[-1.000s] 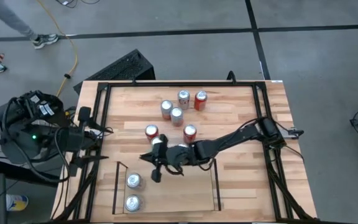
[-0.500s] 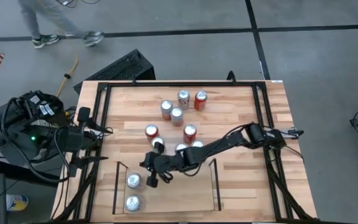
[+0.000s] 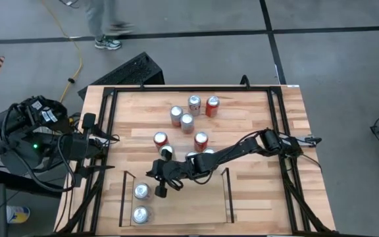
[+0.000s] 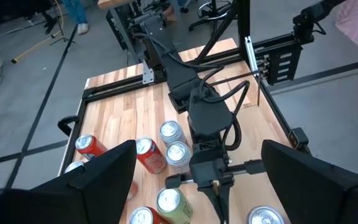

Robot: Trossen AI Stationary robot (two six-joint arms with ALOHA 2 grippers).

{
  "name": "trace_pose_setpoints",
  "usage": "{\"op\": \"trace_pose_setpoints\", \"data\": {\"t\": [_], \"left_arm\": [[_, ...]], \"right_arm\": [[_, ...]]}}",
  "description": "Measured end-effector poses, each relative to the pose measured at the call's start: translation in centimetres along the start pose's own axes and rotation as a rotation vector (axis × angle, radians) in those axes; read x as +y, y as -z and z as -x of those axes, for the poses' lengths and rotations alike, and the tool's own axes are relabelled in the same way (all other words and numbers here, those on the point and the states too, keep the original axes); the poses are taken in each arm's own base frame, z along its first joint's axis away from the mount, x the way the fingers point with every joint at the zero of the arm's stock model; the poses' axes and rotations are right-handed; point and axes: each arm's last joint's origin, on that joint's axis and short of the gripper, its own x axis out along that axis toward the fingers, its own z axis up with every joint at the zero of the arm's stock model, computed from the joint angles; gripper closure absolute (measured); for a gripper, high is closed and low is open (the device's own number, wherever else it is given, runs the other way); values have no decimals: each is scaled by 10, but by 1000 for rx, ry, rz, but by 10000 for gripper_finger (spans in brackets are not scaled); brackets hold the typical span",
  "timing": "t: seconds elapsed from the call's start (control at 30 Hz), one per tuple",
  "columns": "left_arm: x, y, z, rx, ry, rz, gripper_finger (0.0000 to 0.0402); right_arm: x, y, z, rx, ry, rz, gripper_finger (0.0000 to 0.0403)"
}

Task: Place canned beverage on shelf
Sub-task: Put the silver soda can on the shelf aligned with the other silver soda can

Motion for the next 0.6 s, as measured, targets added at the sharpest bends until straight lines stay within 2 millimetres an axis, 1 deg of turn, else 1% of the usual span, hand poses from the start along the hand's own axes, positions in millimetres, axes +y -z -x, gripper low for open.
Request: {"op": "trace_pose_setpoints", "data": {"t": [0.4,0.6], "left_arm": [[0,0,0,1,0,-1,70],[0,0,0,2,0,3,70]], "right_arm": [[4,0,0,11,-101,32,403],[8,1,1,21,-153,47,403]]}}
